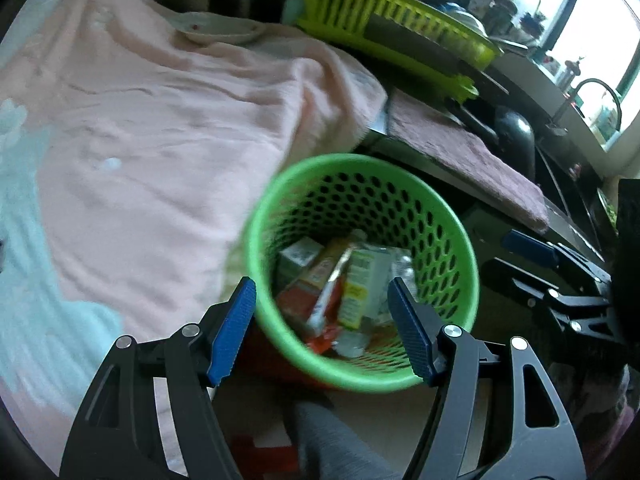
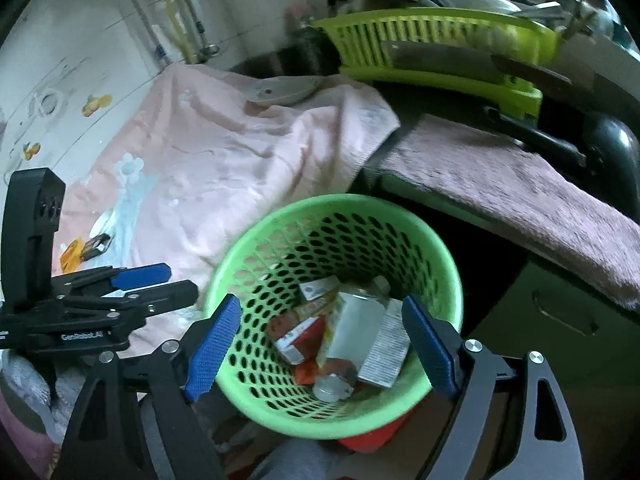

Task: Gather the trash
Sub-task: 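Move both tools back over the blanket toward the yellow snack pack and black box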

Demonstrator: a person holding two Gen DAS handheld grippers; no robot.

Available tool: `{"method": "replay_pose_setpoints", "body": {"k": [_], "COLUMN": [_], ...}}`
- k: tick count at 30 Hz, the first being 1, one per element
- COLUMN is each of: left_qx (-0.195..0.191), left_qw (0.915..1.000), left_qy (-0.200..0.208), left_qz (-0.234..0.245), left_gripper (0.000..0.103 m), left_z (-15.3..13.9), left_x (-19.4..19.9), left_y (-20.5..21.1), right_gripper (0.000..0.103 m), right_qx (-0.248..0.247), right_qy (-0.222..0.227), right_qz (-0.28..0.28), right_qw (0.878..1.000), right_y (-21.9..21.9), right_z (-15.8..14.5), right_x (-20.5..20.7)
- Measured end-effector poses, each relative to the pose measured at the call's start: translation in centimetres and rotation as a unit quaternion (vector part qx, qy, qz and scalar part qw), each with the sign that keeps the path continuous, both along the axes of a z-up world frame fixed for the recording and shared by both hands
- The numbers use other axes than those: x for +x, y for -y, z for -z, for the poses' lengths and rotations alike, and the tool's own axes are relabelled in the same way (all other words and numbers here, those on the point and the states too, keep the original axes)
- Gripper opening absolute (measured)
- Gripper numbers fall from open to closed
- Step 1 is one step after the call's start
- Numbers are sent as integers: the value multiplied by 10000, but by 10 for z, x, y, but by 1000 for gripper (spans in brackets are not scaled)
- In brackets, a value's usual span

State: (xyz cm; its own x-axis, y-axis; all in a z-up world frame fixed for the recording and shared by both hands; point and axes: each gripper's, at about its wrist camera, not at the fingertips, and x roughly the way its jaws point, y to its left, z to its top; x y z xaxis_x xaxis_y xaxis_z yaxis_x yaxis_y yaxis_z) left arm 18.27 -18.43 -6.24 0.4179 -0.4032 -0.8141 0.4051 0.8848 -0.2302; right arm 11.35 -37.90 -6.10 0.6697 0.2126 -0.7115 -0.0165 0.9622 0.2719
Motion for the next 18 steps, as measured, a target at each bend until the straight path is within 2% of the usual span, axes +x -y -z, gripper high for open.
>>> {"method": "replay_pose_setpoints", "body": {"k": [10, 18], "left_qx": [161, 213], "left_qw": [9968, 9875], "left_qy": [239, 300], "left_qz": [-741, -1535], "left_gripper": [68, 68], "left_z": [-12, -16], "left_x": [-11, -16], "left_y": [-82, -166], "right_gripper": [80, 80], "right_qx": [-75, -195], "right_qy": [34, 18], "right_qz": [-683, -1345], "right_qw": [9976, 9907], "right_y": [-62, -123], "right_z": [-8, -11], "right_x": [22, 45]}}
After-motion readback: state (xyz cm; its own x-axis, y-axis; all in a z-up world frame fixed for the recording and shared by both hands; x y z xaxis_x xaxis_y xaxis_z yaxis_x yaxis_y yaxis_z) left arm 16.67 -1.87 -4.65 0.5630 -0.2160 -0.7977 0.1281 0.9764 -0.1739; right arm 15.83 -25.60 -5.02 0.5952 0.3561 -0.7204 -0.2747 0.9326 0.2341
